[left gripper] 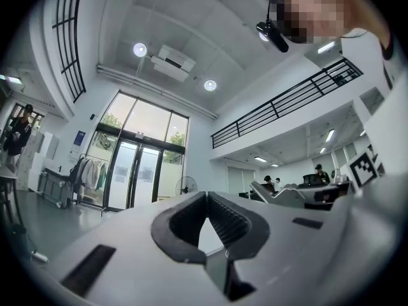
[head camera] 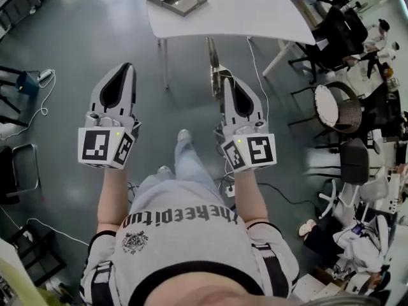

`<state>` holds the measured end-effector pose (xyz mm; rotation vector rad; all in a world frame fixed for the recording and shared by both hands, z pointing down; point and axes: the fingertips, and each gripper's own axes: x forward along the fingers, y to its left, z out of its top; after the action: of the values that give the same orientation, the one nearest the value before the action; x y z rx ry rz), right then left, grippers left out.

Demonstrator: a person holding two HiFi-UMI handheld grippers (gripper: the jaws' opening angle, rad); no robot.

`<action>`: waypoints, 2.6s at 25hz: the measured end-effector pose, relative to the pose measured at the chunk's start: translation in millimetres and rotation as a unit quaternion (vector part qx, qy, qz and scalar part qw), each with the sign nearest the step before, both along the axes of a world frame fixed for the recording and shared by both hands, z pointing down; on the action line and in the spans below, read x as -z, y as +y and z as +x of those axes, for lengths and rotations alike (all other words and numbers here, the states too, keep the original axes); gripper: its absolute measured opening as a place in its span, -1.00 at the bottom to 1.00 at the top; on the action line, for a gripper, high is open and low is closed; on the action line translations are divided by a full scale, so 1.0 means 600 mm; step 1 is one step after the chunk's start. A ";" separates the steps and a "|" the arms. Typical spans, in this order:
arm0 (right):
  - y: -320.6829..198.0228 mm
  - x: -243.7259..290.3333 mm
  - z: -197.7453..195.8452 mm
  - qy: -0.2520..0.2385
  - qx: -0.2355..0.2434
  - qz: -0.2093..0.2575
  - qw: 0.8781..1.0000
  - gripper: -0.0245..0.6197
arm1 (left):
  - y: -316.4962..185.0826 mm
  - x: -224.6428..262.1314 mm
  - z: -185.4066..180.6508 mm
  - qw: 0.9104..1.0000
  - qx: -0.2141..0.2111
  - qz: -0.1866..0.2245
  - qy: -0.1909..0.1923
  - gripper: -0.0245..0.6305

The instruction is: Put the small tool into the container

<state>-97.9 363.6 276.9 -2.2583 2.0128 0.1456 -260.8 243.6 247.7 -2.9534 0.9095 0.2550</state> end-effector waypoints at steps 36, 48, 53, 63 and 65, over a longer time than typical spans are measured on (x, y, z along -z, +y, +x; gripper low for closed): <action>-0.327 0.025 0.296 -0.008 0.036 0.018 0.999 -0.92 | -0.299 0.038 0.276 0.999 0.037 0.011 0.039 -0.88; -0.445 0.002 0.352 -0.021 0.024 0.008 0.999 -0.92 | -0.422 0.013 0.341 0.999 0.020 -0.002 0.032 -0.88; -0.527 0.005 0.372 -0.025 0.005 0.012 1.000 -0.92 | -0.513 0.016 0.365 1.000 0.005 -0.002 0.031 -0.88; -0.683 0.010 0.381 -0.026 -0.028 0.018 0.999 -0.92 | -0.684 0.023 0.390 0.999 -0.032 0.003 0.029 -0.88; -0.708 0.013 0.382 -0.026 -0.035 0.019 0.999 -0.92 | -0.712 0.025 0.394 0.999 -0.039 0.003 0.029 -0.88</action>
<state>131.1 -61.4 269.3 -2.2857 1.8913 0.1272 -24.3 -183.4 232.6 -2.9941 0.7993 0.3463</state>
